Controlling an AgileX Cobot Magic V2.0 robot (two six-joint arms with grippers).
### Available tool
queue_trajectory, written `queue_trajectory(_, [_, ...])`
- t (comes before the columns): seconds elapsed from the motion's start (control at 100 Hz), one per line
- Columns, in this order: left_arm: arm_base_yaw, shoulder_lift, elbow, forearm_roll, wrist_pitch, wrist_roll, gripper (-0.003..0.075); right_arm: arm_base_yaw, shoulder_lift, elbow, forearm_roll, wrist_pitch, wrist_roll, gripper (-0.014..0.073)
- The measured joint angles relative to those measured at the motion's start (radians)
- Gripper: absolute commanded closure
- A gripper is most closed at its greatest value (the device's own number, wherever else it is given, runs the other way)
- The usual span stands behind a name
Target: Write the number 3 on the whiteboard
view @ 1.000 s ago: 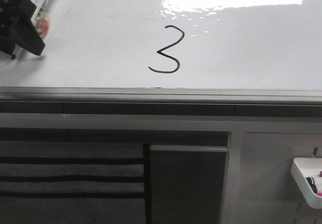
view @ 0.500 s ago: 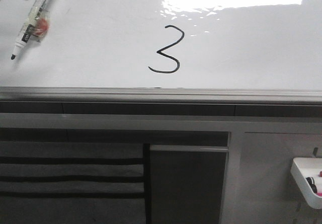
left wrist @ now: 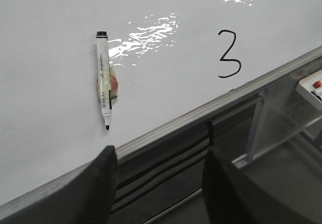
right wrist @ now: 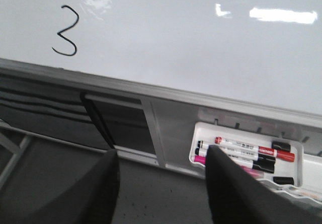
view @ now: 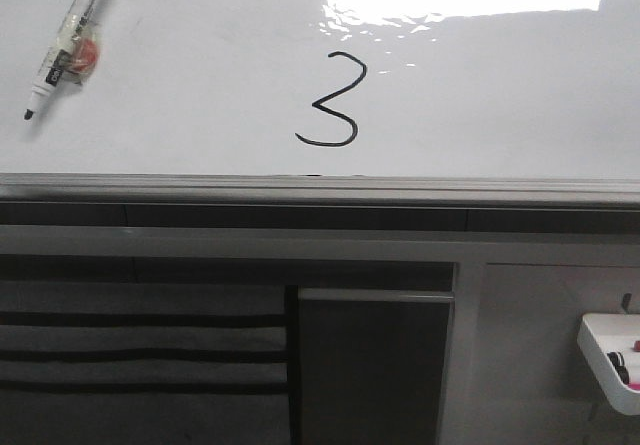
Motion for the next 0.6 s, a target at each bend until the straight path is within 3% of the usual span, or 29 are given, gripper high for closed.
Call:
queue_trajectory(0.18, [0.000,-0.144,0.207,0.001,-0.188,-0.002,0.0566,0.000,-0.166,0.152,-0.001,-0.158,0.009,0.0296])
queue_trajectory(0.47, [0.000,-0.171,0.387,-0.039,-0.459,-0.004,0.0738,0.000,-0.268,0.312,-0.010,-0.333,0.009,0.0668])
queue_trajectory(0.6, [0.000,-0.171,0.398,-0.042,-0.527,-0.005,0.0738,0.000,-0.269,0.337,-0.016,-0.365,0.010,0.0668])
